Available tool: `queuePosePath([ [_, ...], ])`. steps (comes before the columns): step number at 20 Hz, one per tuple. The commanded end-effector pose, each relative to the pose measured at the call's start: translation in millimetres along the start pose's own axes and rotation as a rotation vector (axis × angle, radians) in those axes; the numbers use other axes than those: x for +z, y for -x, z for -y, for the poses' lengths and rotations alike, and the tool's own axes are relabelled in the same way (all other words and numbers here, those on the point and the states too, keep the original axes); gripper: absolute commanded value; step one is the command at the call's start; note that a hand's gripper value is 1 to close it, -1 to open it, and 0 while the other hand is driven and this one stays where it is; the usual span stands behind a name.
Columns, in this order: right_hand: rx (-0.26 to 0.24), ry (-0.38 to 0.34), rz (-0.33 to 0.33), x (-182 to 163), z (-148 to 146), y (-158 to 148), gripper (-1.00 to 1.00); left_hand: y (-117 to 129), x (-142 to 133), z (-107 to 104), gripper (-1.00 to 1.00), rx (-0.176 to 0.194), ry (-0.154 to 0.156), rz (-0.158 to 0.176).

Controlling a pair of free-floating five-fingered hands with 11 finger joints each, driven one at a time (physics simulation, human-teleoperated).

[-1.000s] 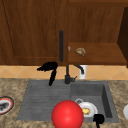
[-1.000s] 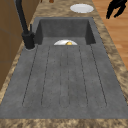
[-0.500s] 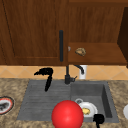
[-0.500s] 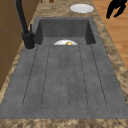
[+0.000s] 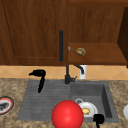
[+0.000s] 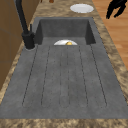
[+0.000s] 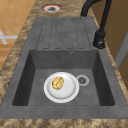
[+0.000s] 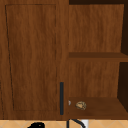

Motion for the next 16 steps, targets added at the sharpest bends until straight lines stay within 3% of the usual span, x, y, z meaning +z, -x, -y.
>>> queuePosePath([
  [1,0.000,0.000,0.000,0,0,0,0.00,17,14,10,-1.00,-0.041,-0.110,0.063],
  [6,0.000,0.000,0.000,0,0,0,0.00,34,33,29,-1.00,-0.046,-0.148,0.099],
  [13,0.000,0.000,0.000,0,0,0,0.00,55,46,61,-1.00,-0.054,-0.134,0.178],
  [16,0.000,0.000,0.000,0,0,0,0.00,67,44,74,-1.00,-0.072,-0.110,0.218],
])
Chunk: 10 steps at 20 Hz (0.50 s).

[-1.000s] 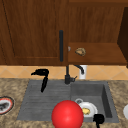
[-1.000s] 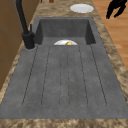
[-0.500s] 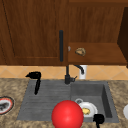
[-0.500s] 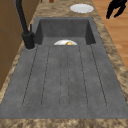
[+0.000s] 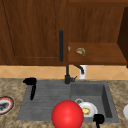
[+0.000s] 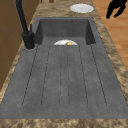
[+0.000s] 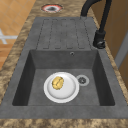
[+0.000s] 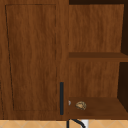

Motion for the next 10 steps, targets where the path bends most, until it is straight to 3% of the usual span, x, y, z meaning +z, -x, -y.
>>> queuePosePath([
  [1,0.000,0.000,0.000,0,0,0,0.00,12,1,18,-1.00,-0.043,-0.025,0.123],
  [3,0.000,0.000,0.000,0,0,0,0.00,20,-4,26,-1.00,-0.040,0.016,0.136],
  [6,0.000,0.000,0.000,0,0,0,0.00,31,-7,43,-1.00,-0.036,0.045,0.144],
  [10,0.000,0.000,0.000,0,0,0,0.00,44,-12,68,-1.00,-0.028,0.052,0.159],
])
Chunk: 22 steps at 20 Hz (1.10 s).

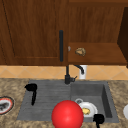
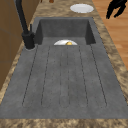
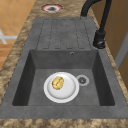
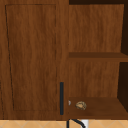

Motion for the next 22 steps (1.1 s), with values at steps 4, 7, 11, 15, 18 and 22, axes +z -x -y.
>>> queuePosePath([
  [4,0.000,0.000,0.000,0,0,0,0.00,27,-9,40,-1.00,-0.019,0.061,0.116],
  [7,0.000,0.000,0.000,0,0,0,0.00,41,-14,55,-1.00,-0.019,0.060,0.123],
  [11,0.000,0.000,0.000,0,0,0,0.00,60,-20,76,-1.00,-0.017,0.066,0.129],
  [15,0.000,0.000,0.000,0,0,0,0.00,75,-25,90,-1.00,-0.023,0.065,0.130],
  [18,0.000,0.000,0.000,0,0,0,0.00,87,-30,101,-1.00,-0.022,0.062,0.131],
  [22,0.000,0.000,0.000,0,0,0,0.00,104,-35,113,-1.00,-0.022,0.059,0.135],
])
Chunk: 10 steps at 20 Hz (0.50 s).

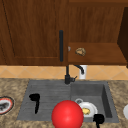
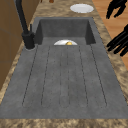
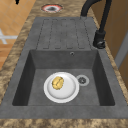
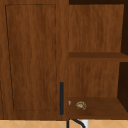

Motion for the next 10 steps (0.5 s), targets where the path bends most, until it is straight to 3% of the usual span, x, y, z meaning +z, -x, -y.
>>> queuePosePath([
  [1,0.000,0.000,0.000,0,0,0,0.00,15,-5,11,-1.00,-0.018,0.067,0.095],
  [8,0.000,0.000,0.000,0,0,0,0.00,33,8,7,-1.00,-0.039,0.020,0.108],
  [10,0.000,0.000,0.000,0,0,0,0.00,39,16,5,-1.00,-0.016,-0.006,0.111],
])
